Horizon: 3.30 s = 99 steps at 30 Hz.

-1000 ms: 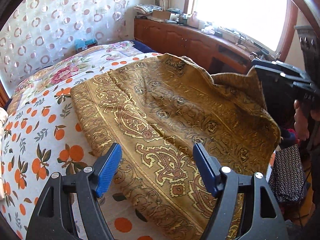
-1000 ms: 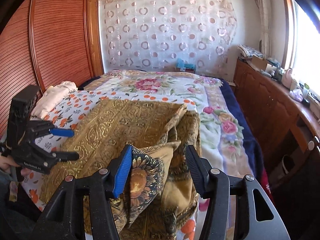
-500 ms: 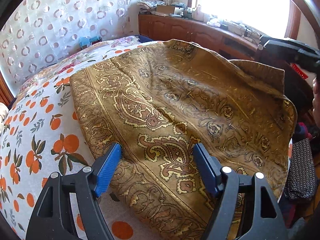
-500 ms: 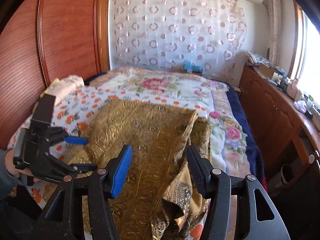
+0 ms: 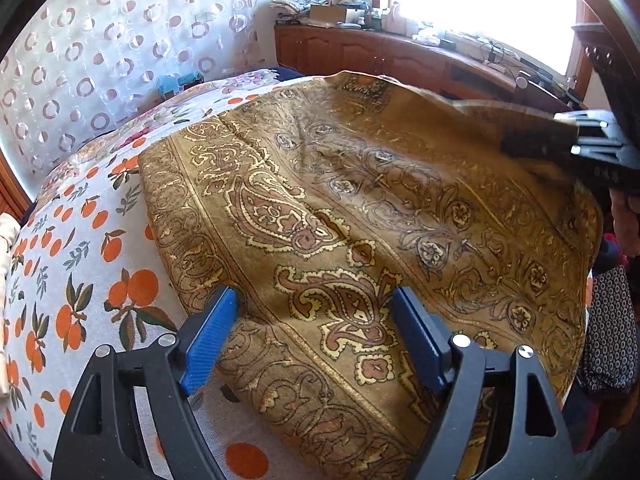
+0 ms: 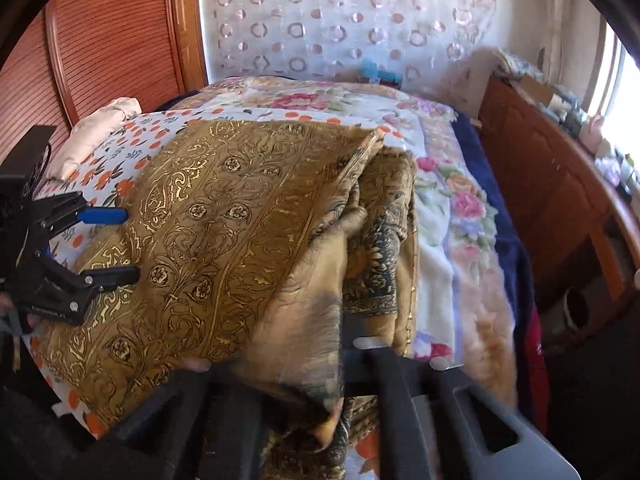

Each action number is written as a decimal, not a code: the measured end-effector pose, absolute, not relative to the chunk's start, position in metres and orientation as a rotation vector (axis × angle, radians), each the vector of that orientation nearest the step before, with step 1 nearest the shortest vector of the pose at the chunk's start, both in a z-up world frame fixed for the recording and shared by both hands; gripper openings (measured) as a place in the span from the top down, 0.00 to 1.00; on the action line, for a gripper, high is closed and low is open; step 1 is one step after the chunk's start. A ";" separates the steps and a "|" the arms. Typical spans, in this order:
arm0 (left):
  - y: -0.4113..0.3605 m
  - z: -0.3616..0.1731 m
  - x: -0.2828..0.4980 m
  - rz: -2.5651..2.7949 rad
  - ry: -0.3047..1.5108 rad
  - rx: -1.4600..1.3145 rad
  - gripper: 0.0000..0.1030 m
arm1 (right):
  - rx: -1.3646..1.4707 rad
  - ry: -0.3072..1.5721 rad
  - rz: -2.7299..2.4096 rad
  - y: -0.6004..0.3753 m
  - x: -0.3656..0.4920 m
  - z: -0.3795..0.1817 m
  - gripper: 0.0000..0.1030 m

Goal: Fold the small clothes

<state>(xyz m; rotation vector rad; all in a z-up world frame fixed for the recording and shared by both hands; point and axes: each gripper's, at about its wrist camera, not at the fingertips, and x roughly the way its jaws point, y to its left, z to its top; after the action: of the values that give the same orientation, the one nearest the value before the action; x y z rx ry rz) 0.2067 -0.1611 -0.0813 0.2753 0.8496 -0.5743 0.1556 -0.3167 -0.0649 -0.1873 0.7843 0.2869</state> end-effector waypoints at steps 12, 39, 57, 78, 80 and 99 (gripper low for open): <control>-0.134 -0.051 0.202 -0.543 0.774 0.182 0.21 | -0.143 0.812 0.159 -0.351 0.146 -0.073 0.79; -0.122 -0.084 0.140 -0.692 0.930 0.070 0.56 | -0.111 0.738 0.190 -0.365 0.131 -0.070 0.52; -0.116 -0.063 0.116 -0.729 0.906 0.026 0.93 | -0.099 0.710 0.196 -0.367 0.120 -0.082 0.39; -0.123 -0.083 0.124 -0.729 0.978 0.021 0.88 | 0.004 0.844 0.236 -0.372 0.154 -0.104 0.38; -0.125 -0.083 0.126 -0.731 0.981 0.018 0.88 | -0.065 0.831 0.218 -0.361 0.149 -0.101 0.40; -0.124 -0.019 0.141 -0.816 0.827 -0.049 0.93 | 0.022 0.785 0.342 -0.367 0.145 -0.064 0.90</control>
<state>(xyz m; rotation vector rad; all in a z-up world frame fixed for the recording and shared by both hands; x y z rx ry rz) 0.1413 -0.1240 -0.0185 -0.0489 0.8273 -0.8158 0.1451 -0.3669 -0.0643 0.0221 0.7846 0.3423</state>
